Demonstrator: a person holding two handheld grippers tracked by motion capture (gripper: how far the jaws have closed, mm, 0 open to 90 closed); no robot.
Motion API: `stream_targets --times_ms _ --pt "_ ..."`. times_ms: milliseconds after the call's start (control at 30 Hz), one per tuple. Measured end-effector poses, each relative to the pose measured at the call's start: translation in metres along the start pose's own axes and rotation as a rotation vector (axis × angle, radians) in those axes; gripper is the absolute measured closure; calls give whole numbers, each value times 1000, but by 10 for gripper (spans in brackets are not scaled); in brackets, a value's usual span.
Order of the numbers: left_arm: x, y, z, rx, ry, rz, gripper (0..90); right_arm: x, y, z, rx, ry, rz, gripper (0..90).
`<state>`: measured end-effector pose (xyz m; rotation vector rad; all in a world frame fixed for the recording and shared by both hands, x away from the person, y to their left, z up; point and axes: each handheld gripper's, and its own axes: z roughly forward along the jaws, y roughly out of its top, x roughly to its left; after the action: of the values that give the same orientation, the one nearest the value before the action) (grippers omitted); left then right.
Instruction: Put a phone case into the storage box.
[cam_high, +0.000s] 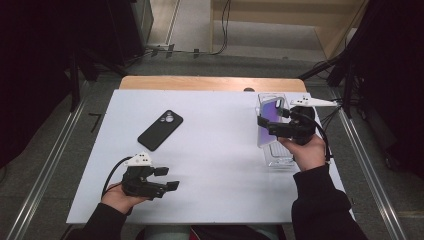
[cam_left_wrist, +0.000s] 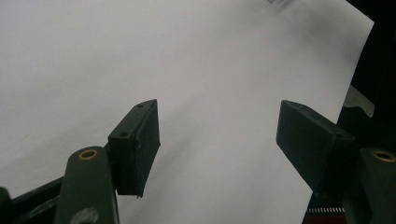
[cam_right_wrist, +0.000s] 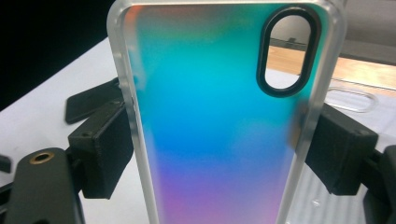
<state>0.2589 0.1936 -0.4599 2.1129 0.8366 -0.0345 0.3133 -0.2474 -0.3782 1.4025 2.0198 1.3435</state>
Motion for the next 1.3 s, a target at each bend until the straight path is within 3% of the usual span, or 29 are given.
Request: stream_targets --times_ms 167,333,733,1000,1133,1300 --pt "1 0 0 -6 -1 -6 309 -9 1 -1 -34 -11 12 153" --pt "3 0 -2 -9 -1 -11 309 -23 1 -1 -49 -59 41 152" --pt "4 0 -1 -14 -3 -15 309 -38 9 14 -47 -143 62 153" --pt "5 0 -4 -23 6 -18 309 -52 18 20 -53 -154 105 153" --pt "4 0 -4 -18 11 -16 309 -57 24 29 -49 -176 106 152" --pt "5 0 -4 -17 15 -18 309 -57 34 42 -35 -211 64 152"
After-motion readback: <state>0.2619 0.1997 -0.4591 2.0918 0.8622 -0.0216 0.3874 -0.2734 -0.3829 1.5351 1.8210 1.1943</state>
